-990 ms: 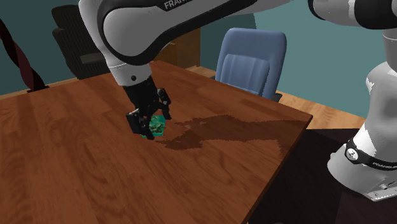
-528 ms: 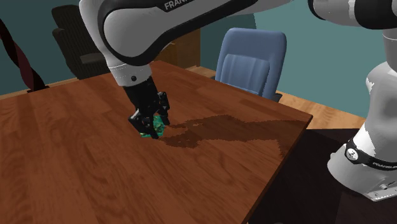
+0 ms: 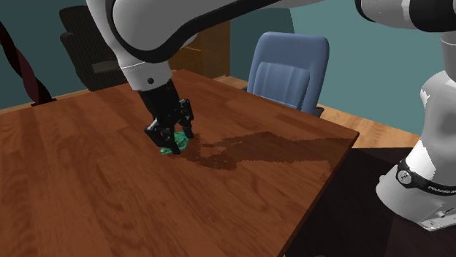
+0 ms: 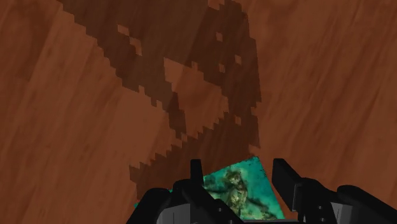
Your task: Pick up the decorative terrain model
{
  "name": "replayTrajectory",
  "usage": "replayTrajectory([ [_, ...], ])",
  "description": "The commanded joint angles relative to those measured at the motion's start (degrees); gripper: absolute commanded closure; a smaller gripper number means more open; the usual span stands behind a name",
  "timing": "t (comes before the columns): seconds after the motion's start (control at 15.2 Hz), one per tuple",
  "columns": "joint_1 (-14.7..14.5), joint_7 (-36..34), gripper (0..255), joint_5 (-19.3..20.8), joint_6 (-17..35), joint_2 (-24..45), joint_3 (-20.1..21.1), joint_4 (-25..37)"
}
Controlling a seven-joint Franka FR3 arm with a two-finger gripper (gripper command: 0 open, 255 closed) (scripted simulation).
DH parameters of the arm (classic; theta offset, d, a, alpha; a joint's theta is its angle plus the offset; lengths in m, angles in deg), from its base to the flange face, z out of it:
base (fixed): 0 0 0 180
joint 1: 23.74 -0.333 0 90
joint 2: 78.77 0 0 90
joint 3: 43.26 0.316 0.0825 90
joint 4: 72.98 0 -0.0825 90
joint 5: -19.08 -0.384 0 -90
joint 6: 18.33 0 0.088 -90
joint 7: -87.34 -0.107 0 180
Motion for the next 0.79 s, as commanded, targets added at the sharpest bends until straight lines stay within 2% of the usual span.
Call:
replayTrajectory([
  [0.0, 0.1, 0.1, 255, 0.0, -1.5, -0.3, -0.1, 1.1],
  [0.59, 0.3, 0.0, 255, 0.1, -8.2, -0.6, -0.1, 7.6],
  [0.73, 0.3, 0.0, 255, 0.1, -8.3, -0.6, -0.1, 7.7],
])
